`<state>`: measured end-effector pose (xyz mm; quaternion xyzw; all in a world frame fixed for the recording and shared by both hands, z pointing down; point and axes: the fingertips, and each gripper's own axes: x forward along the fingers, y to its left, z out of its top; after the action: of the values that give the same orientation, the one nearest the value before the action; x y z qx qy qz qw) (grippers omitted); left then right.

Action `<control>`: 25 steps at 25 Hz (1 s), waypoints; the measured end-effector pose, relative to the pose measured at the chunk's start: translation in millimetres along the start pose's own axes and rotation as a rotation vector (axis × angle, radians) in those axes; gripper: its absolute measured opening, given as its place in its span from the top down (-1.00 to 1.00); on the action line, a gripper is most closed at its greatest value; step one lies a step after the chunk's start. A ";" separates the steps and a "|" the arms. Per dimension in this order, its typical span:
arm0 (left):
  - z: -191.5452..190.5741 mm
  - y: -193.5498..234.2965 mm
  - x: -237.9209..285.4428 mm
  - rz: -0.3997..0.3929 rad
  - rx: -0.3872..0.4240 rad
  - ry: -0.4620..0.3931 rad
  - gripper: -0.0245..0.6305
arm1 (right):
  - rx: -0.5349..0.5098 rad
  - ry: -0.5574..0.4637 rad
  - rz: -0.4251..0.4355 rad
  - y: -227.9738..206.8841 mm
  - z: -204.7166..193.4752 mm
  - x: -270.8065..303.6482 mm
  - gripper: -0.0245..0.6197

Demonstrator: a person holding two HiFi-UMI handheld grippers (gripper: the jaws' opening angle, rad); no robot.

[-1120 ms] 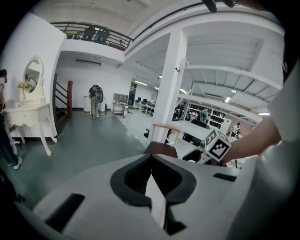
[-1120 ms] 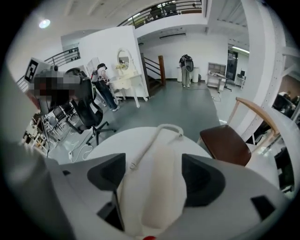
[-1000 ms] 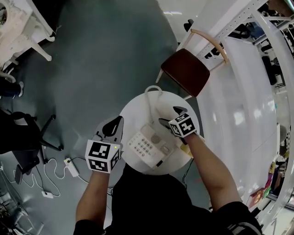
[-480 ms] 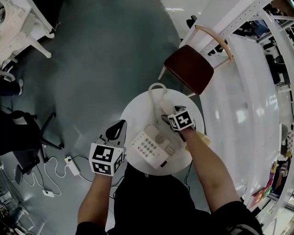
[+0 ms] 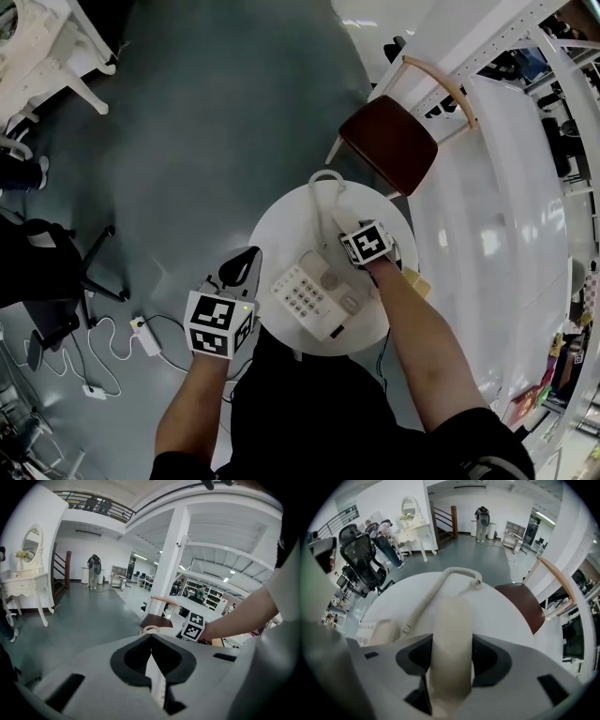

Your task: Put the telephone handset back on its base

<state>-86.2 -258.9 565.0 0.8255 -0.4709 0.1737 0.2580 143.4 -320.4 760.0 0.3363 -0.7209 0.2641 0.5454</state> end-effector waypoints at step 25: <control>90.6 -22.8 -57.8 -0.075 0.091 -0.199 0.90 | 0.062 -0.381 0.016 33.0 49.2 -193.0 0.24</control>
<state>-91.2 -262.8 455.3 0.8666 -0.4546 0.1021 0.1785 122.5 -298.3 560.4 0.3909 -0.8053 0.2220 0.3865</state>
